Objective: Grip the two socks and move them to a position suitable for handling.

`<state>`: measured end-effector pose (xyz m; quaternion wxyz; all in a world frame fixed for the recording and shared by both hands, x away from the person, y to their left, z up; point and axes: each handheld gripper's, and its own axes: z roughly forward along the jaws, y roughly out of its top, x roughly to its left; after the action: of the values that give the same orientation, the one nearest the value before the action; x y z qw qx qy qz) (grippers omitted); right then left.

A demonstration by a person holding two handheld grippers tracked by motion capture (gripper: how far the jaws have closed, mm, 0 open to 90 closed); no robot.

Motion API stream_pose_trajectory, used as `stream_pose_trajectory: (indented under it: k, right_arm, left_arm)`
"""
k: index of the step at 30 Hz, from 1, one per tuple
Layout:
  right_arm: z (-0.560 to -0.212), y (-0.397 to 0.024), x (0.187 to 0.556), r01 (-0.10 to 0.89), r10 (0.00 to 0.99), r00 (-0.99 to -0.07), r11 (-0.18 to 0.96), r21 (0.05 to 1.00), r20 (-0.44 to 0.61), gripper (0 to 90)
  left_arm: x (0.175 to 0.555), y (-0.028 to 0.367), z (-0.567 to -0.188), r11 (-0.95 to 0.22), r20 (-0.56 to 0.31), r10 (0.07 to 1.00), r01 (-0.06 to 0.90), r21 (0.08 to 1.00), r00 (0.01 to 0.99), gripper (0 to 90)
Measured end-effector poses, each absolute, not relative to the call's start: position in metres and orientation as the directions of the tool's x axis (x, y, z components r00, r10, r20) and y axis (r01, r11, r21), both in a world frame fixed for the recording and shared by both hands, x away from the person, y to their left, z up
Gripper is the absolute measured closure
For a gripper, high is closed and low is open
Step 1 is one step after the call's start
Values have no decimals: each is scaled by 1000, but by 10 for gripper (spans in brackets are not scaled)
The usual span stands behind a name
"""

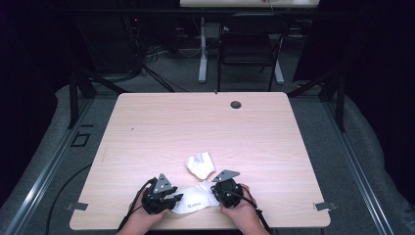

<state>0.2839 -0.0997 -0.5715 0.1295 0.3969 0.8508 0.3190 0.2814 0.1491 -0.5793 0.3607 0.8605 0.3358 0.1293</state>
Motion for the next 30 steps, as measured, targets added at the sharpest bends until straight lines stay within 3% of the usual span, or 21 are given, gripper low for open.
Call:
stream_pose_trajectory:
  k: [6,11,19,22,23,24,25,27,30]
  right_arm:
    - [-566,-101,279,592,761,-646,459,662,49,854]
    - [-556,-84,299,517,732,-680,448,729,33,782]
    - [-565,-56,324,493,721,-693,479,727,-5,673]
    - [-569,-50,329,493,720,-693,498,713,-25,678]
    - [-572,-48,332,500,721,-692,510,699,-31,738]
    - [-572,-48,332,500,721,-692,510,699,-31,738]
    - [-573,-46,333,505,725,-688,522,687,-46,846]
    - [-572,-46,332,511,731,-681,515,688,-42,900]
    - [-569,-47,331,523,742,-670,494,694,-24,900]
  left_arm:
    - [294,145,-575,-492,-42,676,493,717,735,619]
    - [316,143,-564,-448,-44,704,491,748,709,629]
    - [347,140,-562,-386,-92,742,536,751,663,634]
    - [352,139,-561,-380,-89,751,539,752,654,633]
    - [357,140,-559,-369,-94,758,543,755,646,630]
    - [357,140,-559,-369,-94,758,543,755,646,630]
    - [360,139,-557,-355,-100,764,545,759,638,630]
    - [362,138,-556,-353,-95,769,543,762,633,636]
    - [365,136,-554,-356,-87,770,539,763,632,660]
